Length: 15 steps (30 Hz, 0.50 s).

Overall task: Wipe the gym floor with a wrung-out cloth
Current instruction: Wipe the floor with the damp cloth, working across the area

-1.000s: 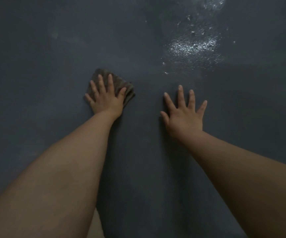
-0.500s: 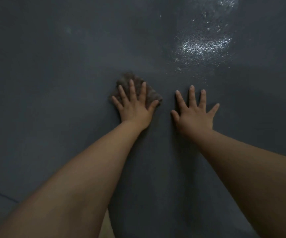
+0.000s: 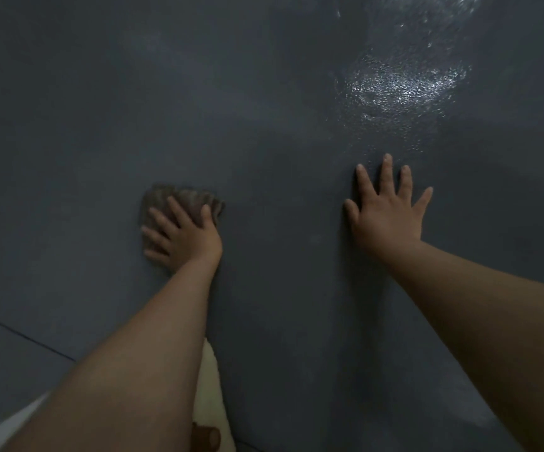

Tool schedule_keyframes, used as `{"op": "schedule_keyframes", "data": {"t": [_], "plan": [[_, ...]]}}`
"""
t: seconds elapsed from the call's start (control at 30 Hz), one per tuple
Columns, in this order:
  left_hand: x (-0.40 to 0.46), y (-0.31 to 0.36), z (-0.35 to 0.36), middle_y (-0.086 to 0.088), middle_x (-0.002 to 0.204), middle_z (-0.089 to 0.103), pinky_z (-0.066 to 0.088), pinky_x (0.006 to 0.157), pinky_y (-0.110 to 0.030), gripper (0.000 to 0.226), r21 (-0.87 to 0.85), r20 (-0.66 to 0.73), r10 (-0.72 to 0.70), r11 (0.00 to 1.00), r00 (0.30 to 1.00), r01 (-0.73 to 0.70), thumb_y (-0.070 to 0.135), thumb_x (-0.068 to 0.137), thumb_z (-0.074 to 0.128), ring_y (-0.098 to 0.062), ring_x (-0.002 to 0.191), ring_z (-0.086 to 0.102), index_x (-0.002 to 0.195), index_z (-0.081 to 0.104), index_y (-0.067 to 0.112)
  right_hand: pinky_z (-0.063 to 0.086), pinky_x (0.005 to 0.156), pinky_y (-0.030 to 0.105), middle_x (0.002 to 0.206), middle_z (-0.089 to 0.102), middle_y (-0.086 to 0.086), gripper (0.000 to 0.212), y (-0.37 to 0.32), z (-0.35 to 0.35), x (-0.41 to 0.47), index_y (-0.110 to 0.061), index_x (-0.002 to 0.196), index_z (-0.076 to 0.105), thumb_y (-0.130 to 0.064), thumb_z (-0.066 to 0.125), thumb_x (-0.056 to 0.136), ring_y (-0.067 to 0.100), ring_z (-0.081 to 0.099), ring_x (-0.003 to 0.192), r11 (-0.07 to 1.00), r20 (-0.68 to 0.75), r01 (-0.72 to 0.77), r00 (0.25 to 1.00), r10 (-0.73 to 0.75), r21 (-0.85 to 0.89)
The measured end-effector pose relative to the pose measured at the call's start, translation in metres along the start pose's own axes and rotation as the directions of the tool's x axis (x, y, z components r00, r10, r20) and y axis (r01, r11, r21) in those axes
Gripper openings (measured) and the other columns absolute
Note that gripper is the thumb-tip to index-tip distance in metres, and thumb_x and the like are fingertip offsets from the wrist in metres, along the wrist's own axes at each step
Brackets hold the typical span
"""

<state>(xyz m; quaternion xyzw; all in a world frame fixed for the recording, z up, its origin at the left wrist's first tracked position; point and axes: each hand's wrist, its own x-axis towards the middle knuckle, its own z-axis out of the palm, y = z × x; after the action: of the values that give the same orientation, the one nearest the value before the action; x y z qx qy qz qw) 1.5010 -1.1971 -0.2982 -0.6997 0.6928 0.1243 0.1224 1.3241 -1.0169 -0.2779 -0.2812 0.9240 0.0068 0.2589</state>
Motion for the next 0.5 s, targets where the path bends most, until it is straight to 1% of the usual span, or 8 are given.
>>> {"op": "schedule_keyframes", "data": {"t": [0.07,0.1,0.13,0.2,0.27,0.3,0.4,0.5], "plan": [[-0.026,0.000,0.008,-0.005,0.159,-0.011,-0.003,0.112,-0.058,0.064,-0.066,0.012,-0.111,0.992,0.994,0.112,0.054,0.097,0.024,-0.034,0.144,-0.011,0.152,0.005,0.026,-0.006,0.112,0.058,0.158,-0.018,0.003,0.059,-0.003,0.003,-0.008,-0.033,0.151,0.000,-0.046,0.025,0.099,0.029,-0.014,0.145,1.000,-0.004,0.003,1.000,-0.003,0.023],[-0.043,0.005,0.012,-0.007,0.159,-0.011,-0.003,0.112,-0.058,0.064,-0.048,0.024,-0.098,0.994,0.995,0.099,0.053,0.097,0.025,-0.036,0.144,-0.011,0.152,0.009,0.024,-0.007,0.113,0.056,0.158,-0.018,0.004,0.058,-0.005,0.004,-0.012,-0.033,0.151,0.002,-0.045,0.025,0.100,0.029,-0.013,0.145,0.999,-0.008,0.002,1.000,-0.002,0.036],[-0.063,0.011,0.019,-0.008,0.158,-0.011,-0.002,0.111,-0.059,0.064,-0.017,0.035,-0.035,0.999,0.999,0.036,0.052,0.097,0.028,-0.037,0.144,-0.010,0.152,0.014,0.022,-0.006,0.113,0.055,0.158,-0.017,0.004,0.057,-0.006,0.006,-0.016,-0.032,0.151,0.003,-0.043,0.025,0.100,0.029,-0.012,0.145,0.999,-0.015,0.000,1.000,0.000,0.048],[-0.106,0.023,0.038,-0.014,0.158,-0.003,0.002,0.108,-0.065,0.064,0.046,0.036,0.203,0.978,0.978,-0.205,0.054,0.094,0.033,-0.044,0.143,-0.003,0.150,0.021,0.025,-0.005,0.114,0.052,0.159,-0.014,0.004,0.055,-0.005,0.008,-0.022,-0.032,0.151,0.008,-0.041,0.026,0.100,0.029,-0.008,0.145,0.998,-0.036,-0.004,0.999,0.007,0.069],[-0.142,0.031,0.050,-0.019,0.156,0.016,0.008,0.104,-0.071,0.065,0.105,0.080,0.441,0.888,0.894,-0.448,0.058,0.088,0.027,-0.051,0.138,0.015,0.147,0.026,0.031,-0.003,0.116,0.049,0.159,-0.009,0.003,0.053,-0.002,0.010,-0.027,-0.032,0.151,0.012,-0.039,0.026,0.101,0.029,-0.002,0.145,0.997,-0.057,-0.016,0.998,0.020,0.080],[-0.151,0.032,0.052,-0.018,0.156,0.015,0.006,0.103,-0.071,0.065,0.153,0.110,0.522,0.832,0.846,-0.533,0.059,0.086,0.021,-0.052,0.138,0.015,0.146,0.020,0.034,-0.002,0.116,0.048,0.159,-0.007,0.004,0.052,0.001,0.011,-0.029,-0.032,0.151,0.013,-0.039,0.026,0.101,0.029,0.001,0.145,0.996,-0.063,-0.024,0.998,0.030,0.085],[-0.139,0.031,0.050,-0.009,0.156,-0.020,-0.012,0.105,-0.066,0.062,0.206,0.220,0.623,0.723,0.751,-0.660,0.061,0.091,0.016,-0.044,0.140,-0.017,0.141,-0.015,0.042,0.000,0.117,0.046,0.159,-0.005,0.004,0.052,0.007,0.012,-0.036,-0.030,0.151,0.013,-0.038,0.026,0.101,0.030,0.004,0.144,0.997,-0.061,-0.031,0.998,0.035,0.074],[-0.109,0.024,0.037,-0.005,0.156,-0.023,-0.011,0.108,-0.063,0.068,0.260,0.170,0.628,0.715,0.760,-0.649,0.062,0.093,0.022,-0.038,0.141,-0.020,0.146,-0.013,0.040,0.000,0.117,0.045,0.160,-0.005,0.004,0.052,0.005,0.014,-0.044,-0.030,0.151,0.013,-0.039,0.026,0.101,0.030,0.004,0.144,0.999,-0.044,0.005,0.999,-0.003,0.051]]}}
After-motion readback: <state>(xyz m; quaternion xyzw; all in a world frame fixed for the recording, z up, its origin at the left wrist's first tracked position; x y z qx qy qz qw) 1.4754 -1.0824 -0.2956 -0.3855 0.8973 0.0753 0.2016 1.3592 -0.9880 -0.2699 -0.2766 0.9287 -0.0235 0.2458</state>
